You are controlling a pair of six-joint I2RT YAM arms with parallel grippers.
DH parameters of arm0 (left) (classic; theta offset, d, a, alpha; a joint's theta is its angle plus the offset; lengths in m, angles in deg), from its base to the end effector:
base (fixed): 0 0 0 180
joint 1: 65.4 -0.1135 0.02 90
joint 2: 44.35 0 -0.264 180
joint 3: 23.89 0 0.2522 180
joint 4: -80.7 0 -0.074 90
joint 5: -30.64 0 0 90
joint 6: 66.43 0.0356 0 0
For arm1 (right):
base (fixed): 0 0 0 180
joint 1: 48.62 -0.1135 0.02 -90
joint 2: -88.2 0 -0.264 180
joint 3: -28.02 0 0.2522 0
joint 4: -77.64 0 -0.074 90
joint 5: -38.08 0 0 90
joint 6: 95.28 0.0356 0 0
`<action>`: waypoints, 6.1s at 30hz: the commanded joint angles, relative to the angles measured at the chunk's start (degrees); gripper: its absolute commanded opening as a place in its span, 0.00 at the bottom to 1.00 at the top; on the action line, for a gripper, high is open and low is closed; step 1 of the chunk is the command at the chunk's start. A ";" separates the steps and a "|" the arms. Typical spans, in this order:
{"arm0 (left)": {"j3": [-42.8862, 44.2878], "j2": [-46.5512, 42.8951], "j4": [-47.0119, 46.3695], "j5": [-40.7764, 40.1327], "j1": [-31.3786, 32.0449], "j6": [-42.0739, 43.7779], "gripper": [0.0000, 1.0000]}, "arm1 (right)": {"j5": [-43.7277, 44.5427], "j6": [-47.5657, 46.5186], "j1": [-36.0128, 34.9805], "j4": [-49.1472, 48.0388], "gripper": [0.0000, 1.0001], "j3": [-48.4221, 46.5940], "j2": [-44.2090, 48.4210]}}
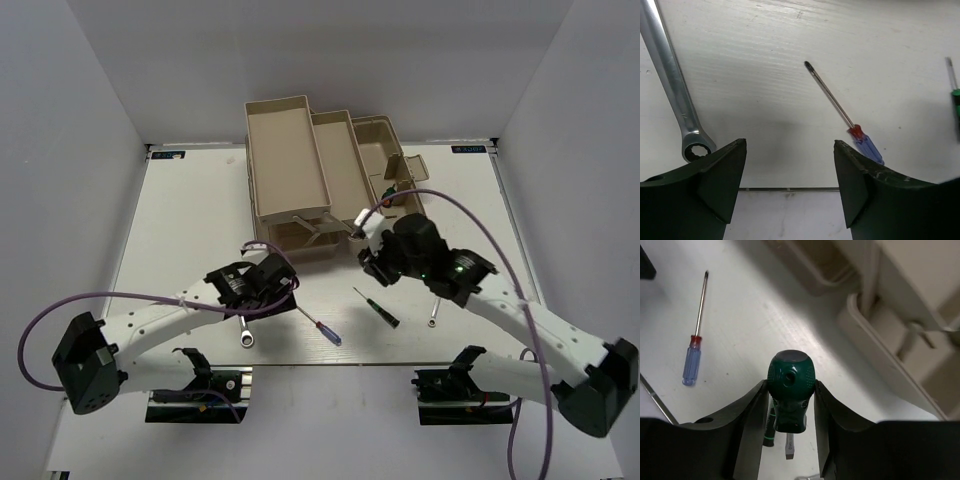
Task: Sort the tools into containers
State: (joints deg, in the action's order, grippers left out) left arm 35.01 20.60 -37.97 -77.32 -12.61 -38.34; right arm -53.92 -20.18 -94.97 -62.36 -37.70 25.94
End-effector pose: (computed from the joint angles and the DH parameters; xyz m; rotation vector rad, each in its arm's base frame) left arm 0.1300 -0.1530 0.2265 -0.2953 2.6449 -0.2212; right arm 0.1626 0.1723 0.2971 -1.1526 1.9085 0.3417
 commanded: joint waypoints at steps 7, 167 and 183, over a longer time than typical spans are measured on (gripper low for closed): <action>1.79 0.54 1.03 -0.06 -3.93 2.06 0.80 | 16.06 -1.70 7.75 -0.29 0.00 -6.48 3.11; 56.59 16.81 6.56 12.77 -32.84 38.80 0.92 | 0.42 28.25 39.93 14.10 0.06 2.92 -34.07; 20.78 -2.19 14.22 23.14 -26.61 36.25 0.83 | -27.31 9.18 40.99 18.67 0.00 -15.95 -8.40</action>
State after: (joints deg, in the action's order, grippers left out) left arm 56.67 22.02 -23.98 -56.73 -40.17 -0.31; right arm -68.56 -6.02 -54.07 -44.70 -46.97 16.72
